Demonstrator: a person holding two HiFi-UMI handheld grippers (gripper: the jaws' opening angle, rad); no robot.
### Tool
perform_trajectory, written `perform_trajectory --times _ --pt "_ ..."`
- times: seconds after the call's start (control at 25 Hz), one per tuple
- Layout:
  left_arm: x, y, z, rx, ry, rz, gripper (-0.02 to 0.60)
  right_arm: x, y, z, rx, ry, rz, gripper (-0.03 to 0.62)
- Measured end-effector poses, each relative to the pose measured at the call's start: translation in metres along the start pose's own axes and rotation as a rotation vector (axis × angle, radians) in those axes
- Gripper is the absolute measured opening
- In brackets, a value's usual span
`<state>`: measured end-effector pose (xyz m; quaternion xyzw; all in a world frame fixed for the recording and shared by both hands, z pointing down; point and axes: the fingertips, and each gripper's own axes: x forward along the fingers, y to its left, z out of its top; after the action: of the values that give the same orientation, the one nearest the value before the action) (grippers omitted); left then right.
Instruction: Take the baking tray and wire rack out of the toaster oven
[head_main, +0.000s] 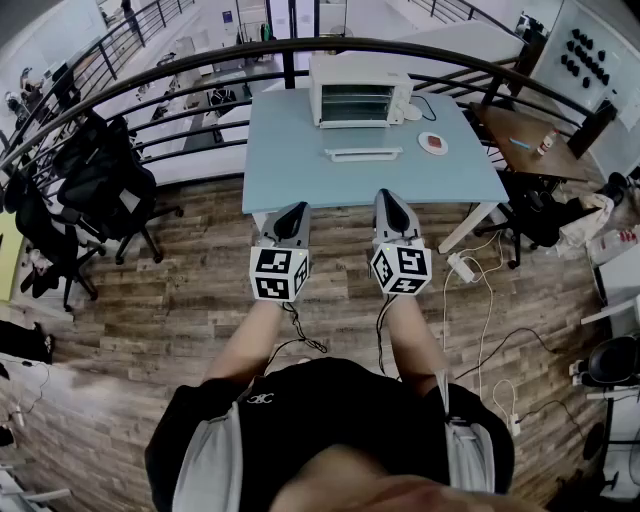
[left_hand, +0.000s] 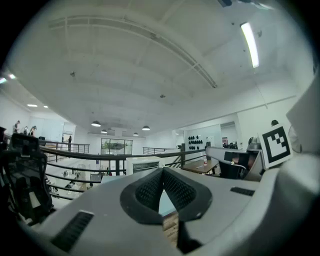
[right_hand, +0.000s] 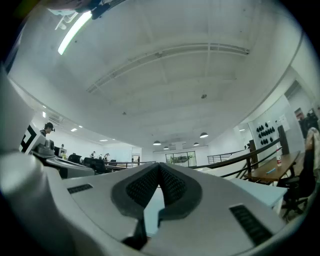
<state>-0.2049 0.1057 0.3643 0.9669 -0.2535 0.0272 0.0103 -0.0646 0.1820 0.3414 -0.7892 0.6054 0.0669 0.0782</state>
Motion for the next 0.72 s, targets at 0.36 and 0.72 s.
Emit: perform_trajectory --times 0.36,0.72 --pt "-0.012 -0.023 0.006 -0.003 -0.002 -0.047 0.014 -0.032 -0.001 -0.004 -0.012 0.050 -0.050 0.002" --pt "-0.018 -0.007 0.002 -0.030 -0.012 -0.032 0.014 -0.029 0.012 -0.002 -0.028 0.044 -0.060 0.002"
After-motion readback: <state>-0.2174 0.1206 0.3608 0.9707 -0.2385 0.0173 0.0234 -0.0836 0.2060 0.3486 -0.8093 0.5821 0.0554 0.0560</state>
